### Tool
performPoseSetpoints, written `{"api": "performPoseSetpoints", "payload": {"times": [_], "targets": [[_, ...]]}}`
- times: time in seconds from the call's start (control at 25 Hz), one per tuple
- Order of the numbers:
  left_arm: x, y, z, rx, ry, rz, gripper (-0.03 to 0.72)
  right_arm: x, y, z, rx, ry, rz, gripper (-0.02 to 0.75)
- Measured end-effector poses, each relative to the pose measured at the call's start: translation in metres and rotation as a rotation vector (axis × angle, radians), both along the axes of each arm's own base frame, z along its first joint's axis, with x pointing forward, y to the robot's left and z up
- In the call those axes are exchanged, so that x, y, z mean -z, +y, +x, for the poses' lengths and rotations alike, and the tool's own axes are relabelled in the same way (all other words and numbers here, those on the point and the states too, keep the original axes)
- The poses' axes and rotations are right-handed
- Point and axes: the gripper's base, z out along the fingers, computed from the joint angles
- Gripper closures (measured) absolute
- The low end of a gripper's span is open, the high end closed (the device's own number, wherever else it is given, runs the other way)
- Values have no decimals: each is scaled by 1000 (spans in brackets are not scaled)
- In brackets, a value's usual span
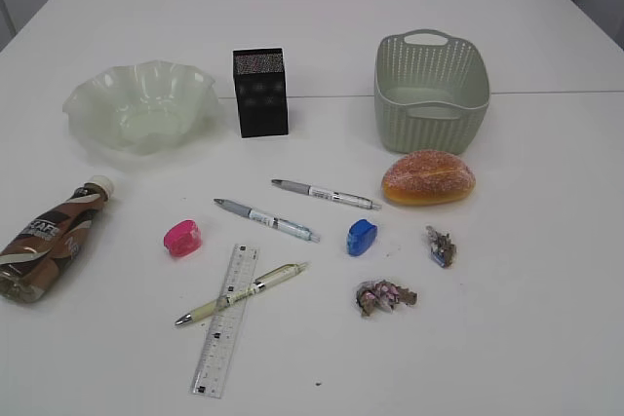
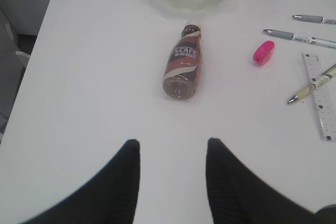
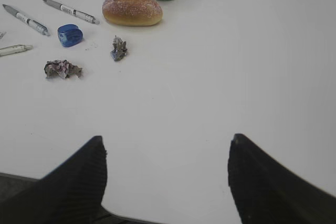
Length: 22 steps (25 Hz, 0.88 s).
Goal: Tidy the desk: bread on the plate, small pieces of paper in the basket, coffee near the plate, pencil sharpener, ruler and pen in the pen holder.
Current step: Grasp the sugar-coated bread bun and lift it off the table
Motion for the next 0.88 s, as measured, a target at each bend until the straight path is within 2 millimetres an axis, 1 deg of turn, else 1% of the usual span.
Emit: {"api": "performPoseSetpoints", "payload": {"times": [0.56, 0.64, 0.76, 0.88], "targets": [[0, 0, 0, 0, 0, 0, 381, 0, 0, 0, 1, 0, 2, 209], [-5, 0, -1, 0, -9, 0, 381, 0, 0, 0, 11, 2, 15, 209], [-20, 0, -6, 0, -40, -2, 381, 0, 0, 1, 18, 26, 20, 209], [-35, 0, -2, -1, -16, -1, 381, -8, 2, 13, 28, 104, 27, 209]]}}
